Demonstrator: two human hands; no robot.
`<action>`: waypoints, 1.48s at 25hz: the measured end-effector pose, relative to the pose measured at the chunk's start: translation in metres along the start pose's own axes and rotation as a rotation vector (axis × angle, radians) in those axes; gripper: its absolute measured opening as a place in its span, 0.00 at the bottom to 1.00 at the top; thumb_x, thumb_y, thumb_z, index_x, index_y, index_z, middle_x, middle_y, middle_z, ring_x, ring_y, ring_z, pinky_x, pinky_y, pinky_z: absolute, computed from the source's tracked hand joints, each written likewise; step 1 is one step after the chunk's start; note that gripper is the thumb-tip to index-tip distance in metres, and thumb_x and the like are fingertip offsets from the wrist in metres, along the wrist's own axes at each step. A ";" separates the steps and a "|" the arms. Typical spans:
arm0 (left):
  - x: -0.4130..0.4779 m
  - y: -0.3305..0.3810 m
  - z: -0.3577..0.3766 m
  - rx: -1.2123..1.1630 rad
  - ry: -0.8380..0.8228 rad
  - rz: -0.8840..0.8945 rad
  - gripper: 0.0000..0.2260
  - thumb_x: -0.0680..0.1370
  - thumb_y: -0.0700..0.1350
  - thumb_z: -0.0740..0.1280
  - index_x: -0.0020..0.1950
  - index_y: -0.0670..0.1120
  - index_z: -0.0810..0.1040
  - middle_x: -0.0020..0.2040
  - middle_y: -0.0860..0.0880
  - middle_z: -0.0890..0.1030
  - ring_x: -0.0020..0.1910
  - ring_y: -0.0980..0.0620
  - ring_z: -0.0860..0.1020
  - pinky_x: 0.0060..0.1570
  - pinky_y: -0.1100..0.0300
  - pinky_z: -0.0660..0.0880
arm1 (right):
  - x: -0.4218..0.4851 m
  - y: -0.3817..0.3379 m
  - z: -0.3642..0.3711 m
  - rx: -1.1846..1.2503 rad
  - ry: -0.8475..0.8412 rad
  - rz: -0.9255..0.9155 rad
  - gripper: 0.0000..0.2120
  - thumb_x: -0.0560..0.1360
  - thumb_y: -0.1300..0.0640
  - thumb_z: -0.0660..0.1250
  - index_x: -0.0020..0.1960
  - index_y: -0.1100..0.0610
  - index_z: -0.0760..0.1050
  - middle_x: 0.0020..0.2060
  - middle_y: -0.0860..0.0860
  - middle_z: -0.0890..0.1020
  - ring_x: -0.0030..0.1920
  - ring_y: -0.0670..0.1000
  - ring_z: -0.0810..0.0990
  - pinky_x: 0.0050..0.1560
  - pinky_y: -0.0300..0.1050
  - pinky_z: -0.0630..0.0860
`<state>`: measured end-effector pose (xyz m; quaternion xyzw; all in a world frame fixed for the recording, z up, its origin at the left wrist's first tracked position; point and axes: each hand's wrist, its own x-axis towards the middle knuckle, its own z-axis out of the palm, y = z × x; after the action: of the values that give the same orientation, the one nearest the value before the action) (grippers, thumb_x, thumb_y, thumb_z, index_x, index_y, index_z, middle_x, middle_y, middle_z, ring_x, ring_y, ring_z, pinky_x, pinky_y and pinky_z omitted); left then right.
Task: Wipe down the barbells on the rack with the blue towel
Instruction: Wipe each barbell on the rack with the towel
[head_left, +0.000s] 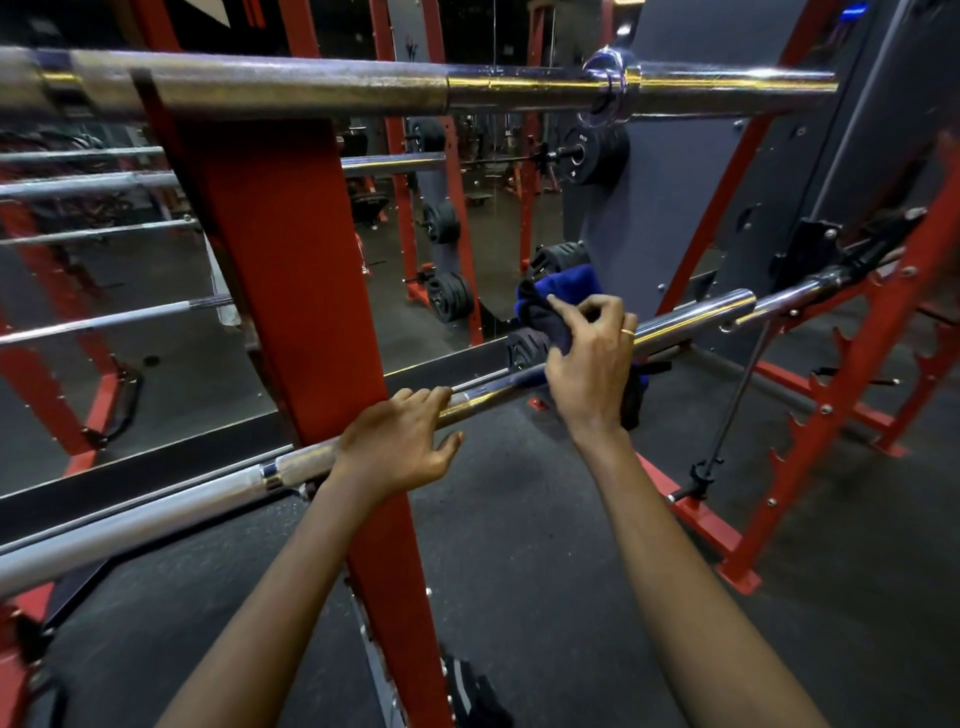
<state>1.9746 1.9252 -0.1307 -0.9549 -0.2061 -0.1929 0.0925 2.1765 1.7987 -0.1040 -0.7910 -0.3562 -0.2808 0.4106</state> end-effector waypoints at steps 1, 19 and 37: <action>0.000 0.000 0.000 -0.001 -0.001 -0.002 0.28 0.78 0.66 0.52 0.72 0.52 0.68 0.57 0.54 0.80 0.54 0.53 0.78 0.41 0.57 0.76 | -0.003 -0.003 0.006 -0.066 -0.058 -0.023 0.24 0.73 0.58 0.74 0.68 0.50 0.79 0.60 0.54 0.73 0.59 0.58 0.72 0.60 0.53 0.75; 0.000 0.000 0.003 0.047 0.061 0.024 0.26 0.79 0.65 0.52 0.69 0.51 0.72 0.52 0.53 0.82 0.48 0.54 0.79 0.33 0.61 0.67 | 0.010 0.040 0.000 0.251 -0.343 0.364 0.23 0.73 0.40 0.75 0.55 0.57 0.76 0.51 0.52 0.79 0.54 0.57 0.79 0.49 0.49 0.74; -0.001 0.002 0.000 0.002 0.045 0.005 0.29 0.78 0.67 0.51 0.71 0.52 0.70 0.54 0.54 0.81 0.50 0.54 0.79 0.37 0.59 0.74 | -0.005 0.046 0.006 0.033 -0.409 -0.171 0.17 0.75 0.41 0.70 0.59 0.49 0.80 0.68 0.48 0.73 0.68 0.55 0.68 0.67 0.53 0.64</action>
<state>1.9747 1.9232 -0.1317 -0.9507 -0.2018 -0.2140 0.0985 2.2109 1.7831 -0.1314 -0.7916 -0.5025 -0.1424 0.3171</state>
